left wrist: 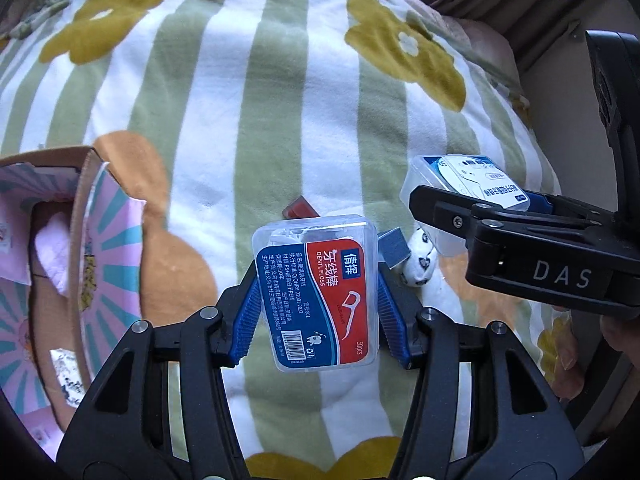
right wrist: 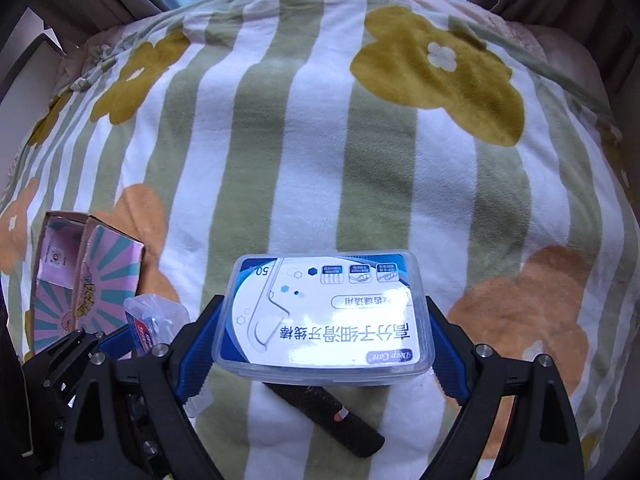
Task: Organize objects
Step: 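Grasp the red-and-blue floss-pick box with the left gripper while the right gripper grasps the clear floss box, then carry both floss boxes into the cardboard box and open both grippers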
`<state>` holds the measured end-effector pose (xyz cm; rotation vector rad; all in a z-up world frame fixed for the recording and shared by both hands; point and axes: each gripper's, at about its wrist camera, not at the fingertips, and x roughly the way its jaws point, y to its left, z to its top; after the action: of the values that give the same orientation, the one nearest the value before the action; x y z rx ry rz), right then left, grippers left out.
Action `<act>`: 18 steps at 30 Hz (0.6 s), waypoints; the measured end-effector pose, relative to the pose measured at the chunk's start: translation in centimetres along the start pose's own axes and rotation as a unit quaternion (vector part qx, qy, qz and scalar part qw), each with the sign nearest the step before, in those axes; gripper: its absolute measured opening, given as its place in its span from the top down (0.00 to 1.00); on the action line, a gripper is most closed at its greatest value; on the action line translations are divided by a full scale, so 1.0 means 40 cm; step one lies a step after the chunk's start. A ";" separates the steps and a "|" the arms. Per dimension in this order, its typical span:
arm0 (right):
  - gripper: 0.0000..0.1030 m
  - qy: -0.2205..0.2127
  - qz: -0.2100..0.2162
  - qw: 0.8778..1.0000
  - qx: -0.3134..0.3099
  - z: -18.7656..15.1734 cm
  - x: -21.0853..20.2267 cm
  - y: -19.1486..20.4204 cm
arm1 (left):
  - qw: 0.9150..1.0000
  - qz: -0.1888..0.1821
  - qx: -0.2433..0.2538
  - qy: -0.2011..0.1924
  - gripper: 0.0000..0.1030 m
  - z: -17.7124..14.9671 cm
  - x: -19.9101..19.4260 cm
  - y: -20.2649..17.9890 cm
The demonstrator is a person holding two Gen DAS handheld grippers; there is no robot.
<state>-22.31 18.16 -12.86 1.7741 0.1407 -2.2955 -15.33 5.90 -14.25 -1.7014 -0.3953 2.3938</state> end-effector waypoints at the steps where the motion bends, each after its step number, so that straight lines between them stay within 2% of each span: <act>1: 0.14 -0.008 0.000 1.000 0.002 -0.011 -0.044 0.000 | 1.000 0.002 0.004 -0.005 0.52 -0.005 -0.034 0.002; 2: 0.14 -0.014 0.000 1.000 0.002 -0.003 -0.040 0.029 | 1.000 0.006 0.010 -0.010 0.52 -0.007 -0.062 -0.003; 5: 0.14 -0.030 -0.006 1.000 0.001 -0.027 -0.117 0.053 | 0.999 0.020 0.027 -0.022 0.52 -0.026 -0.157 0.001; 11: 0.14 -0.060 -0.014 0.998 0.005 -0.116 -0.253 0.079 | 0.998 0.036 0.044 -0.034 0.52 -0.067 -0.293 0.015; 18: 0.14 -0.089 -0.028 0.996 0.012 -0.237 -0.329 0.125 | 0.996 0.054 0.051 -0.049 0.52 -0.148 -0.382 0.044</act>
<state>-9.05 17.06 -2.32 1.5850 0.1327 -2.4928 -4.70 0.39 -2.93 -1.6062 -0.1969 2.5326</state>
